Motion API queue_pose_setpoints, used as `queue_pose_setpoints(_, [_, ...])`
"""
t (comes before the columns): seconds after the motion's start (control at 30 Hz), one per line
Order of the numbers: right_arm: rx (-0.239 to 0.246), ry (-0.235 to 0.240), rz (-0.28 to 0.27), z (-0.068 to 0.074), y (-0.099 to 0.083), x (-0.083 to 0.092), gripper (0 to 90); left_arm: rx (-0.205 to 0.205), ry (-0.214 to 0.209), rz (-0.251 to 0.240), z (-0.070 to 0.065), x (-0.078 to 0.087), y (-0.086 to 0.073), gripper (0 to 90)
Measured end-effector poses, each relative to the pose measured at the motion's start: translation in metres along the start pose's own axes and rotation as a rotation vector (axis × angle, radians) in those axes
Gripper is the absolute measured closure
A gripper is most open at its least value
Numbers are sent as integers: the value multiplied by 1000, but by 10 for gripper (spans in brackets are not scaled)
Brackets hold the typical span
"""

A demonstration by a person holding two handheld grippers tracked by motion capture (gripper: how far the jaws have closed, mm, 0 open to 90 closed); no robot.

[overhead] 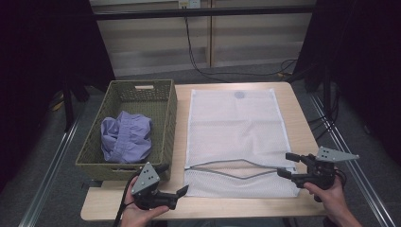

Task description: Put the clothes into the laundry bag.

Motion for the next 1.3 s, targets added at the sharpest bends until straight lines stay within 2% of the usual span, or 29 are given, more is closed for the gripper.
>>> queue_pose_setpoints(0.2, [-1, 14, 2, 1, 0, 0, 226, 4, -5, 13, -1, -1, -1, 36])
queue_pose_setpoints(0.23, [3, 9, 6, 0, -1, 0, 228, 7, -25, 1, -1, -2, 0, 35])
queue_pose_setpoints(0.33, [3, 11, 3, 0, -1, -2, 257, 13, -20, 9, 1, -2, -1, 37])
queue_pose_setpoints(0.47, [5, 21, 6, 1, -2, -4, 286, 17, -41, 13, 0, -2, -3, 36])
queue_pose_setpoints(0.5, [-7, 36, 10, 3, -2, -5, 308, 16, -47, 19, -1, -2, -5, 35])
queue_pose_setpoints(0.57, [-40, 79, 37, 7, -6, -8, 339, 11, -30, 33, -1, -3, -7, 36])
queue_pose_setpoints(0.6, [-44, 88, 57, 9, -8, -10, 338, 1, -47, 26, -2, -3, -6, 36])
queue_pose_setpoints(0.77, [-42, 132, 102, 21, -12, -13, 364, -6, -45, 22, -3, -3, -5, 37])
queue_pose_setpoints(0.97, [-80, 183, 93, 32, -9, -21, 454, -9, -47, 25, -2, -1, -6, 37])
queue_pose_setpoints(1.2, [-68, 229, 125, 40, -11, -43, 459, -9, -45, 25, 0, -1, -6, 37])
queue_pose_setpoints(1.3, [-24, 260, 180, 44, -17, -51, 484, -11, -42, 26, -2, 0, -6, 37])
Point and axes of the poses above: each handheld gripper's, and its own axes: x roughly backward along the jaws, y roughly out of its top, z roughly to its left, the point moved 10 cm from there along -x, roughly forward along the jaws, and after that the axes turned 13 degrees about -z, right-handed, at the moved point
